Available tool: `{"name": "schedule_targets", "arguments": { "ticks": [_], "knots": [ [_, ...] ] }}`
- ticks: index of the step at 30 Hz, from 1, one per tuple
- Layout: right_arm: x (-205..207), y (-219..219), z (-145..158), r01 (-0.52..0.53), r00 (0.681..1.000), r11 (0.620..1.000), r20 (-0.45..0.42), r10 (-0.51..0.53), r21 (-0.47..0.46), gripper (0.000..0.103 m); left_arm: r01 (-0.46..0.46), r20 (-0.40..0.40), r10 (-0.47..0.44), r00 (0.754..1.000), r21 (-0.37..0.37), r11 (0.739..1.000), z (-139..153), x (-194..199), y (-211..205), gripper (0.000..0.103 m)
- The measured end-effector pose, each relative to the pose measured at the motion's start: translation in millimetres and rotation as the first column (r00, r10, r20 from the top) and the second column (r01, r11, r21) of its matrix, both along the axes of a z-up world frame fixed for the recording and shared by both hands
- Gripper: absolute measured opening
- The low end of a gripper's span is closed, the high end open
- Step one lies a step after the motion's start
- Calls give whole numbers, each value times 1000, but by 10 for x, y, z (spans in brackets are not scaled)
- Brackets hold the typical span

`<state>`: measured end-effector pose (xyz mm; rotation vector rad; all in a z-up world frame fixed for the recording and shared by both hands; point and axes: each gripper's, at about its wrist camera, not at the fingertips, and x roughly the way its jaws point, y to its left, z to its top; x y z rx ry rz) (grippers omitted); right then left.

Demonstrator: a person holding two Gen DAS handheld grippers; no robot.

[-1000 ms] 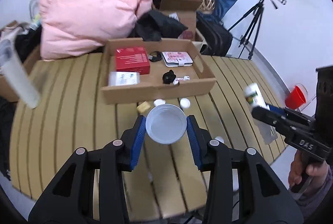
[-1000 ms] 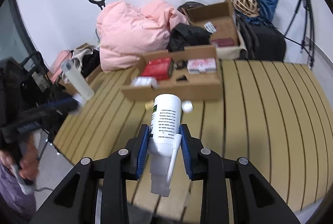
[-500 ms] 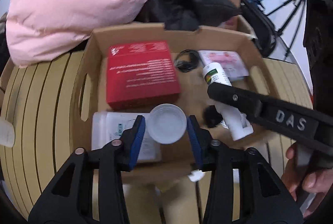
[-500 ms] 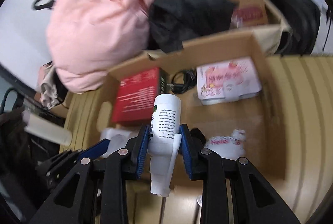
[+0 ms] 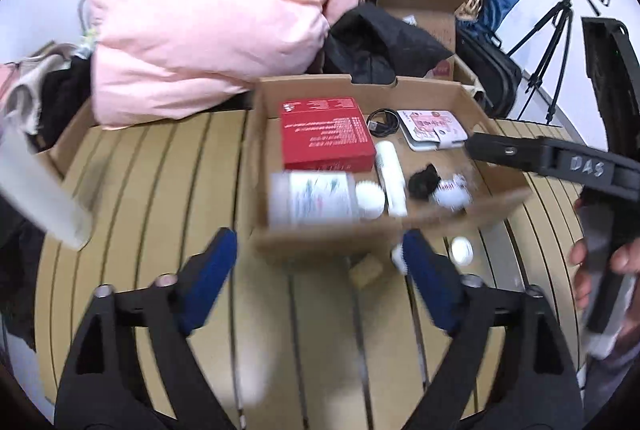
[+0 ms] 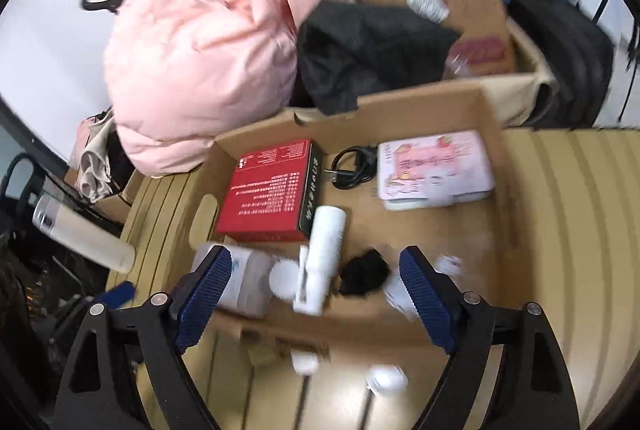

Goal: Organize objects
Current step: 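Place the spray bottle and white cap into the cardboard tray, release both, then reach the right tool to a small white cap and grasp it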

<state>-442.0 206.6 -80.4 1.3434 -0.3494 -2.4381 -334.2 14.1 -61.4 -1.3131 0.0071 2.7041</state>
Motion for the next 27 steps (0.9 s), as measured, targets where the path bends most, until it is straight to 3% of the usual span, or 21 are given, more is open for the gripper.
{"name": "schedule_targets", "arguments": {
  "ticks": [3, 7, 11, 14, 16, 21, 27],
  "knots": [
    [510, 107, 192, -5, 1000, 1000, -16, 5, -4, 89, -10, -21, 10, 1000, -11, 1000, 104, 576, -151, 87],
    [1224, 167, 356, -31, 997, 999, -69, 28, -44, 89, -8, -82, 12, 997, 49, 999, 274, 1199, -261, 99],
    [1869, 92, 348, -62, 997, 998, -52, 62, -4, 89, -21, -129, 18, 991, -22, 1000, 449, 1610, -184, 99],
    [2236, 48, 356, -65, 995, 993, -69, 71, 94, 89, -33, -158, 26, 987, -39, 999, 528, 1805, -130, 103],
    [2467, 49, 339, -59, 996, 988, -64, 69, 145, 89, -58, -124, 53, 991, -39, 998, 482, 1874, -129, 103],
    [2897, 211, 305, -63, 995, 981, -66, 76, 182, 89, -64, -91, 61, 994, -29, 998, 344, 2094, -120, 103],
    [3034, 471, 146, -15, 998, 969, -53, 29, 245, 89, -34, -69, 32, 997, -29, 999, 188, 2093, -39, 103]
  ]
}}
